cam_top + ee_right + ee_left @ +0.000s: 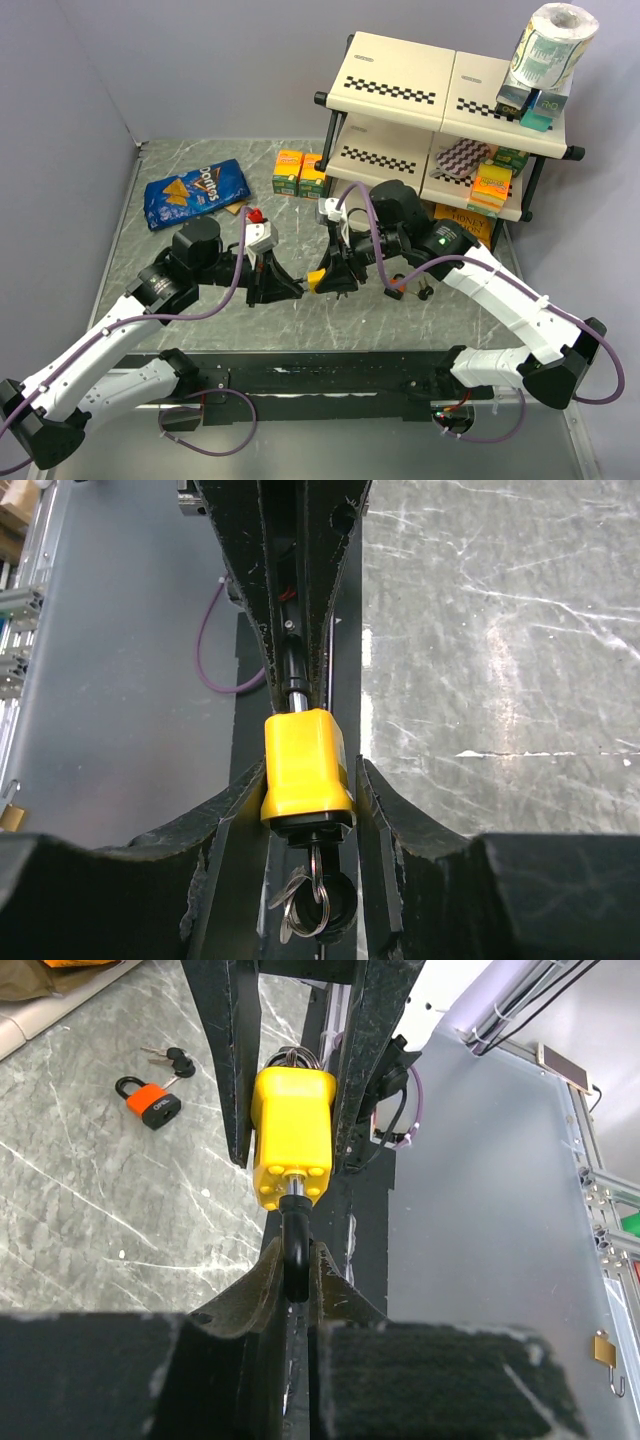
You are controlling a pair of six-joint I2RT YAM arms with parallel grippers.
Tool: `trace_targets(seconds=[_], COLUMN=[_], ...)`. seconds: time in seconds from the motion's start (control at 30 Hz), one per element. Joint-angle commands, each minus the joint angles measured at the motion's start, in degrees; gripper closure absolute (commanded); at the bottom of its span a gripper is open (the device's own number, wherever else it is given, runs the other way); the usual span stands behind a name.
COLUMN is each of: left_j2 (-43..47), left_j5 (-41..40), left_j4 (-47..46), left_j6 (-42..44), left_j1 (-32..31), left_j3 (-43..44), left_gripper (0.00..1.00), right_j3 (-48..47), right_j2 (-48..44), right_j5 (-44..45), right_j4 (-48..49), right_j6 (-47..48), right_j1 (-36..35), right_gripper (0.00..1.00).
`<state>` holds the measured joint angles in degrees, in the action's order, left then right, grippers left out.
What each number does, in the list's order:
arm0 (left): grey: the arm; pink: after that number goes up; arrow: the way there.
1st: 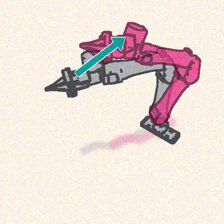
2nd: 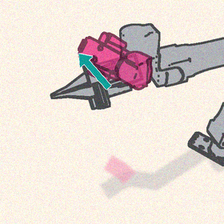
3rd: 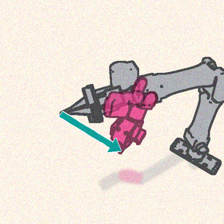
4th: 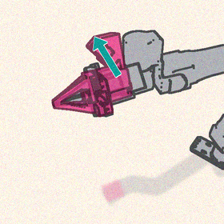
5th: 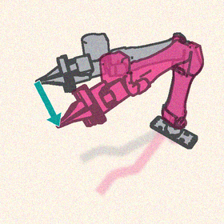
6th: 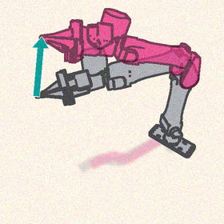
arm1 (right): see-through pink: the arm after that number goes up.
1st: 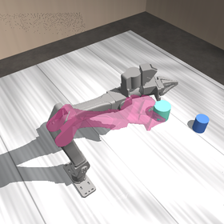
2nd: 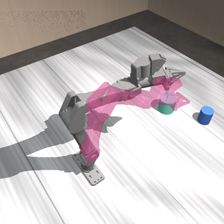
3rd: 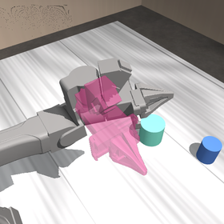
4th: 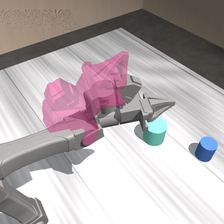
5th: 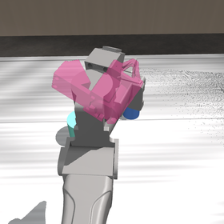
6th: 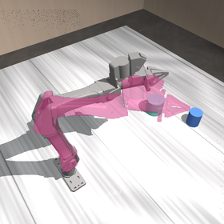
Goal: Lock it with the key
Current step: Lock the lock.
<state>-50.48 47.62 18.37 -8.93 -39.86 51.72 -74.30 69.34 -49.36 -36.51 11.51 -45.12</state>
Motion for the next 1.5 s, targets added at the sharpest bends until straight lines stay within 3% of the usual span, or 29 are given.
trace_targets(seconds=[0.0,0.47,0.63,0.97,1.47], left_j2=[-1.0,1.1,-0.1,-3.2,-4.5], left_j5=[-1.9,-2.2,1.2,0.0,0.1], left_j4=[-15.0,-9.5,-14.4,-22.0,-26.9], left_j6=[1.6,6.6,1.2,-5.1,-12.0], left_j1=[-2.6,-2.6,-2.6,-3.5,-3.6], left_j3=[0.2,0.6,0.1,0.2,-1.4], left_gripper=[0.99,0.99,0.99,0.99,0.99], right_j3=[-1.5,-1.5,-0.1,0.4,0.1], right_j2=[1.9,0.5,0.5,1.9,2.6], right_j5=[-6.7,-7.0,-6.1,-5.7,-3.8], right_j4=[14.8,12.3,15.9,20.4,20.6], right_j6=[-3.7,-2.2,-3.5,-5.7,-3.1], right_j1=[-3.2,-2.3,-2.3,-4.3,-6.9], right_gripper=[1.0,1.0,1.0,1.0,1.0])
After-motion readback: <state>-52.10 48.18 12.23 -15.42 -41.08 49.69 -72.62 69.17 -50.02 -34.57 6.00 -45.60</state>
